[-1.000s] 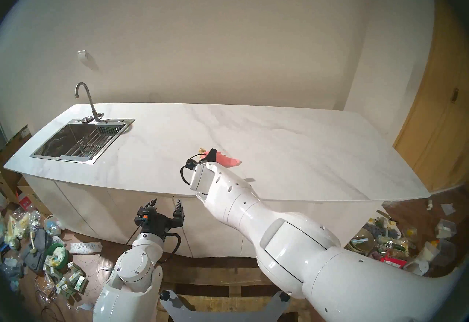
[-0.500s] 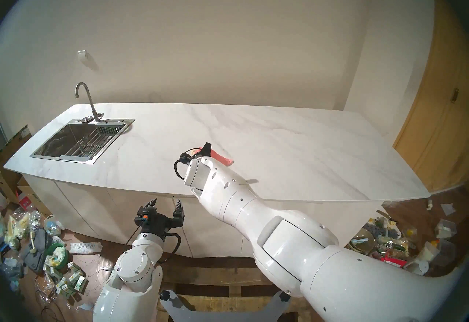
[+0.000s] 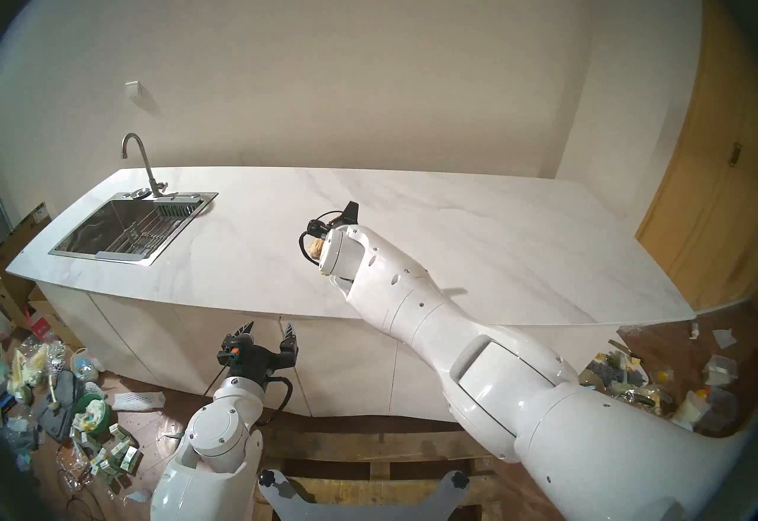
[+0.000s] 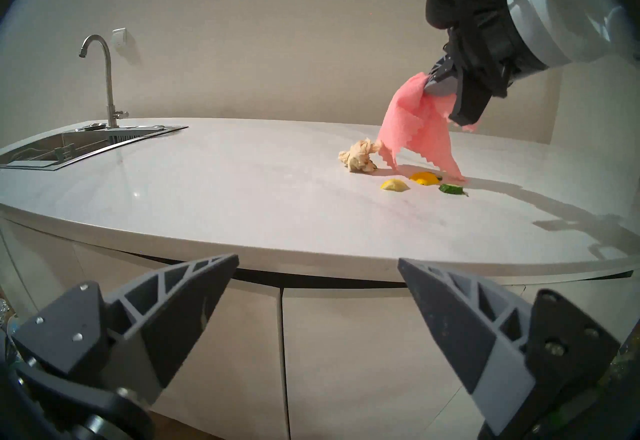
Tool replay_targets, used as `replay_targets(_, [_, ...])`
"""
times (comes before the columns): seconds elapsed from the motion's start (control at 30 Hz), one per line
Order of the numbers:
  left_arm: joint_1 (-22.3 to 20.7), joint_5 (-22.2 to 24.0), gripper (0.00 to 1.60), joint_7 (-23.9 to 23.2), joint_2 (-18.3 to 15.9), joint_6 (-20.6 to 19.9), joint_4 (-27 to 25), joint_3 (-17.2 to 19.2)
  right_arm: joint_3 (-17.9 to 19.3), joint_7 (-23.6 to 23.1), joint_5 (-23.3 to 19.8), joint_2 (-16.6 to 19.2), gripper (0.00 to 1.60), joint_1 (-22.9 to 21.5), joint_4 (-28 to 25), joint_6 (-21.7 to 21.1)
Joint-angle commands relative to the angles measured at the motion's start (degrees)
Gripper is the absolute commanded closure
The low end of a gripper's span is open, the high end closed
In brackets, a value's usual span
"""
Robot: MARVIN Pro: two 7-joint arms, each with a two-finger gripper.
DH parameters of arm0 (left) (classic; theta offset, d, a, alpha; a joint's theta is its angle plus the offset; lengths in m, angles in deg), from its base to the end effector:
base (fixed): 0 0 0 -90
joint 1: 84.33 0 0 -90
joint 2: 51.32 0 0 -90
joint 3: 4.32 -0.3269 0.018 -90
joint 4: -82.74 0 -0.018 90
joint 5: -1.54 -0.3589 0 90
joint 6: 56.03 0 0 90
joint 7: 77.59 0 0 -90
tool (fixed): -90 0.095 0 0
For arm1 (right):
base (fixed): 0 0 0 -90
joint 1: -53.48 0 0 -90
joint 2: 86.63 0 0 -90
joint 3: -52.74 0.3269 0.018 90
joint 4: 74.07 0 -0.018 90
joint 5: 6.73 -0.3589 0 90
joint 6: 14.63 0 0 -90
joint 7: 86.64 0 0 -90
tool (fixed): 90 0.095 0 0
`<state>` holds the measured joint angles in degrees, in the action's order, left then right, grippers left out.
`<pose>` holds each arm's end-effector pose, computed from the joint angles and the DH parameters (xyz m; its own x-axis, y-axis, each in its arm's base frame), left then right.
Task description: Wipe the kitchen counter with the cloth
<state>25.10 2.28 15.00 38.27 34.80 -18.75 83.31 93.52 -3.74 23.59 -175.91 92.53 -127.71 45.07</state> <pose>0.3551 -0.0132 -0.3935 0.1245 0.0147 0.9921 0.0053 -0.9999 0.0142 0.6436 0.2358 -0.2277 -0.0837 0.9306 0.3562 0.3346 -0.3105 0.8898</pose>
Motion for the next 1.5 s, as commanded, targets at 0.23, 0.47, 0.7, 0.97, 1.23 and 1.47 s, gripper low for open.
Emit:
replay_targets(0.23, [-0.3, 0.1, 0.0, -0.3, -0.1, 0.4, -1.7, -0.1, -0.5, -4.4, 2.0, 2.3, 1.6, -5.1, -6.8, -0.9])
replay_targets(0.47, [-0.3, 0.1, 0.0, -0.3, -0.1, 0.3, -1.7, -0.1, -1.2, 2.6, 1.7, -3.8, 1.6, -3.0, 1.6, -1.4])
replay_targets(0.7, [-0.3, 0.1, 0.0, -0.3, -0.1, 0.4, -1.6, -0.1, -1.2, 7.7, 0.1, -8.8, 1.6, -2.9, 10.0, 0.6])
replay_targets(0.97, [-0.3, 0.1, 0.0, -0.3, -0.1, 0.4, -1.6, -0.1, -1.1, 9.7, -0.9, -11.7, 1.6, -5.1, 17.7, 2.5])
replay_targets(1.23, [-0.3, 0.1, 0.0, -0.3, -0.1, 0.3, -1.7, -0.1, 1.4, 12.2, -1.9, -10.2, 1.6, -6.3, 20.8, 3.9])
replay_targets(1.47, [-0.3, 0.1, 0.0, -0.3, -0.1, 0.4, -1.6, -0.2, 2.2, 11.5, -1.6, -3.8, 1.6, -3.9, 12.9, 2.3])
